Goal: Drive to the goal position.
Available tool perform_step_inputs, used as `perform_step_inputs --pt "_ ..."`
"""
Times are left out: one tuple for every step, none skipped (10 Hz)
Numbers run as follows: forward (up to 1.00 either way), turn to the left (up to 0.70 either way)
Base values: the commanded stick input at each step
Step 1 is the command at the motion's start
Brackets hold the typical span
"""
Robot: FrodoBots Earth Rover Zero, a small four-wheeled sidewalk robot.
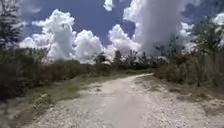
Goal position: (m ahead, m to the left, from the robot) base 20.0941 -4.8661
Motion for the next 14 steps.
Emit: perform_step_inputs --pt "0.5 0.0" --pt "0.5 0.0" --pt "0.5 0.0" --pt "0.5 0.0" --pt "0.5 0.0" --pt "0.5 0.0" --pt "0.5 0.0" --pt "0.5 0.0" --pt "0.5 0.0" --pt "0.5 0.0" --pt "0.5 0.0" --pt "0.5 0.0" --pt "0.5 0.0" --pt "0.5 0.0"
